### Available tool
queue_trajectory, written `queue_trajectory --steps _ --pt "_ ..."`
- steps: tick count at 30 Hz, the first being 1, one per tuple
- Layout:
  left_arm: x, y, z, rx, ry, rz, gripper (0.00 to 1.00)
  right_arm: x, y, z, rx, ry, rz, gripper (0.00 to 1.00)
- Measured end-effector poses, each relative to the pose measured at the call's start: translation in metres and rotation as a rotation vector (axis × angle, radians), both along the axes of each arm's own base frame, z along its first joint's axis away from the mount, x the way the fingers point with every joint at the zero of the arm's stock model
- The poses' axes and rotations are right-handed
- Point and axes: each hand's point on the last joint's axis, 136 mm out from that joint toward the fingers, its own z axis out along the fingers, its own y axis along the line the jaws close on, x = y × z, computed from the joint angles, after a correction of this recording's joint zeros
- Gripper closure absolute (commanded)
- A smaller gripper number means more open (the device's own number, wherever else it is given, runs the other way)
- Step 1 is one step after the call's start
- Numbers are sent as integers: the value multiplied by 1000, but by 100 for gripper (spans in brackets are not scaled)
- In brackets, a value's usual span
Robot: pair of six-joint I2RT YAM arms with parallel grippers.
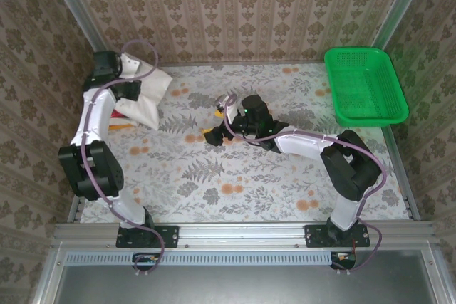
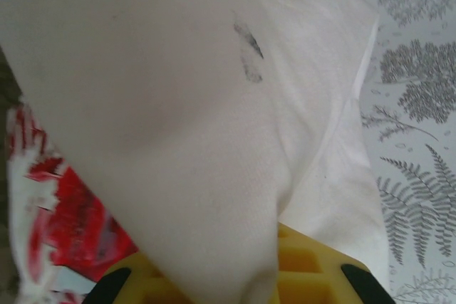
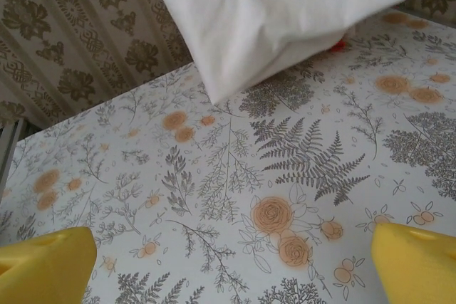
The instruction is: Fold and stack the t-shirts
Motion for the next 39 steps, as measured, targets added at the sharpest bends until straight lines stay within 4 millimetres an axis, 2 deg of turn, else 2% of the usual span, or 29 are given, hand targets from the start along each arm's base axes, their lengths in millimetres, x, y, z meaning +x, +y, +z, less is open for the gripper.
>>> queue_trajectory --steps 4,7,12,21,34,39 --pt "7 17 28 17 -45 6 100 0 0 0 -6 -10 1 0" --pt "14 32 41 33 -68 24 100 2 -1 -1 -13 -14 -6 0" --pt "19 56 43 52 -58 50 100 2 -3 -5 -24 -5 -13 0" --pt "31 84 25 47 -26 94 100 1 -3 -7 -30 -3 -14 0" --pt "40 122 -17 45 43 184 100 3 -5 -11 -46 3 -28 0" --pt "44 136 -39 57 79 225 100 3 -6 -13 -53 10 -31 0"
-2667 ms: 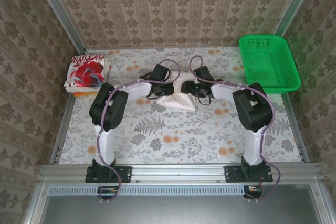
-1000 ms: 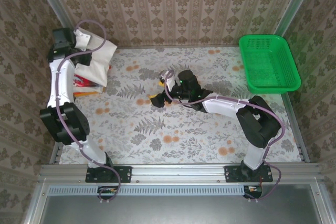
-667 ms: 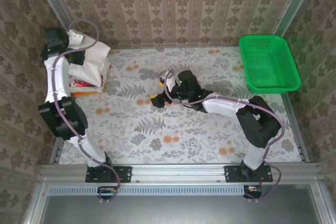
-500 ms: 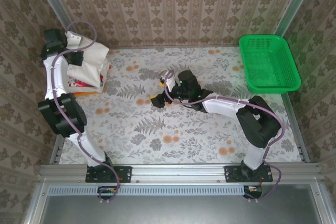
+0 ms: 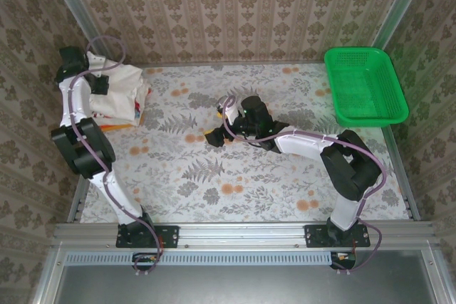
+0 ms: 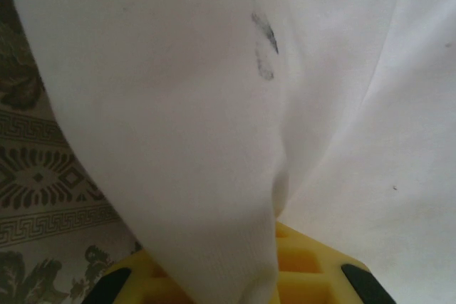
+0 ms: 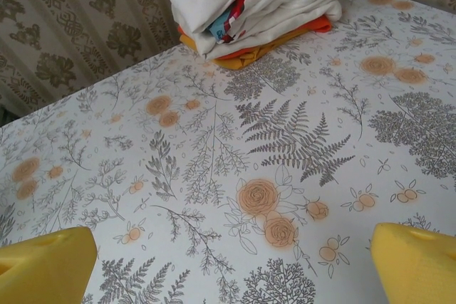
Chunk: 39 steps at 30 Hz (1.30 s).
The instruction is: Fold and stack the t-shirts
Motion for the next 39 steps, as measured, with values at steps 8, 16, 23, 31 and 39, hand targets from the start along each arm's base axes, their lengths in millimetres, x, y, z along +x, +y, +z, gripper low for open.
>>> queue_trajectory --steps 8,16,23,31,39 --pt "0 11 -16 -15 23 71 46 0 -1 -6 -13 15 -1 0" --pt "4 17 -8 -49 -20 160 14 0 -1 -7 -15 18 -1 0" --pt "1 8 41 -59 -131 182 0 0 -1 -7 -15 18 -2 0" --pt "12 -22 69 -98 -214 170 0 0 -1 -9 -17 20 -1 0" --pt "25 2 -1 -267 -116 299 0 -2 -4 -17 -32 30 -7 0"
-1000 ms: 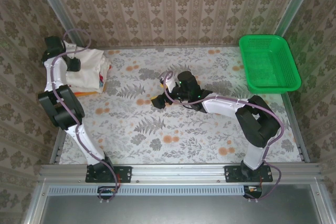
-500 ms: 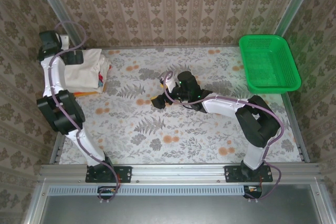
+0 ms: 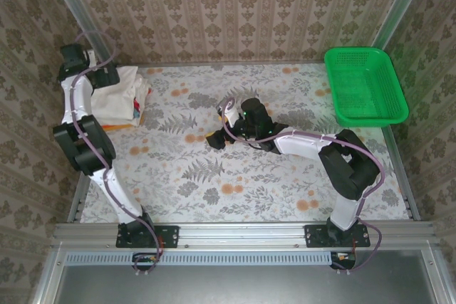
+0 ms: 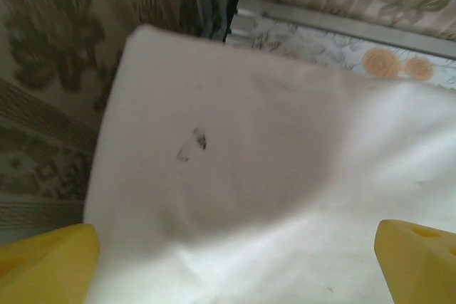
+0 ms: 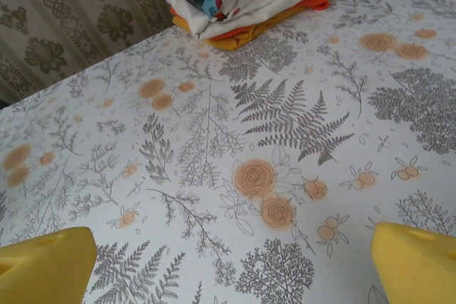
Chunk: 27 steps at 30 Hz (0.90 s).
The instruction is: Fold and stack the t-shirts
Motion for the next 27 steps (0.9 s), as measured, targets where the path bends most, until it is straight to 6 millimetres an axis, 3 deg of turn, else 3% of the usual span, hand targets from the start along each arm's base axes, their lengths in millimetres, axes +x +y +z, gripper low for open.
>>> queue_trajectory --steps 2,5,14,18,23,27 --pt "1 4 -20 -52 25 25 0 0 0 -1 -2 3 0 0" --pt "3 2 -34 -105 43 45 0 0 0 -1 -3 4 0 0" --pt "5 -3 -28 -150 12 68 0 -1 -1 -3 -14 1 5 0" --pt "-2 -17 -7 -133 -21 44 0 -1 -1 -3 -13 1 5 0" --pt "-4 -47 43 -60 -126 -42 0 -1 -1 -3 -13 1 5 0" --pt "-3 -59 57 -42 -166 -77 0 -1 -1 -3 -13 1 5 0"
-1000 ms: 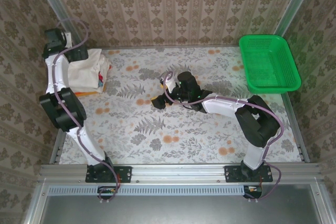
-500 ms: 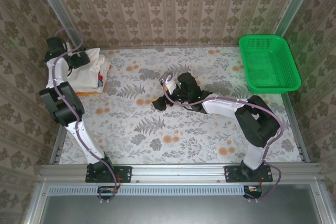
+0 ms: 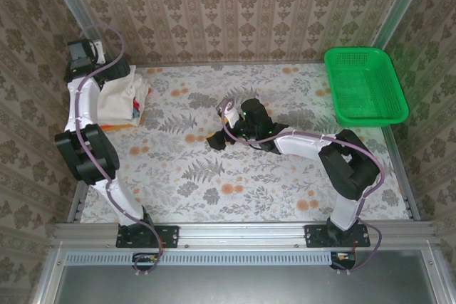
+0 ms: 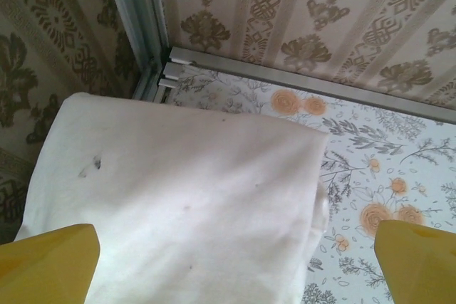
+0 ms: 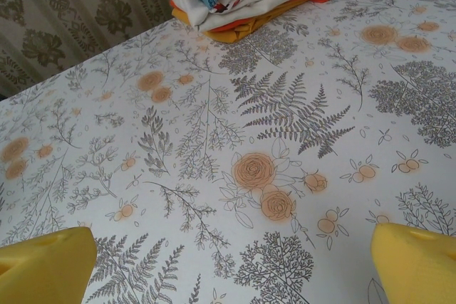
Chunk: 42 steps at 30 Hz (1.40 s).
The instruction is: Fold and stack the t-shirts
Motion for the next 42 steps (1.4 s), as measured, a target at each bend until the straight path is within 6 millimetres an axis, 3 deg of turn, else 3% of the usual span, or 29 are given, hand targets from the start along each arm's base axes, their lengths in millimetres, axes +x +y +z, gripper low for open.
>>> queue_trajectory --steps 6,11,14,23,30,33,36,39,42 --pt "-4 2 -34 -50 66 -9 0 0 0 0 0 0 0 0" --pt "-12 -16 -83 -161 153 -43 0 0 0 0 1 0 0 0" --pt "-15 -24 -98 -212 177 -58 0 0 0 0 1 1 0 0" --pt "-11 -28 -90 -236 147 -75 0 0 0 0 1 2 1 0" --pt "-29 -43 -43 -194 45 -101 0 2 -3 0 -4 -2 -15 0" --pt "-52 -59 -19 -152 -24 -114 0 3 -16 2 -10 -11 -49 0" --pt "-77 -78 -9 -101 -85 -124 0 9 -42 16 -8 -42 -126 0" --pt "-109 -102 -20 -54 -103 -140 0 17 -82 36 -3 -95 -243 0" --pt "-140 -121 -44 -13 -99 -159 0 21 -131 55 0 -154 -388 0"
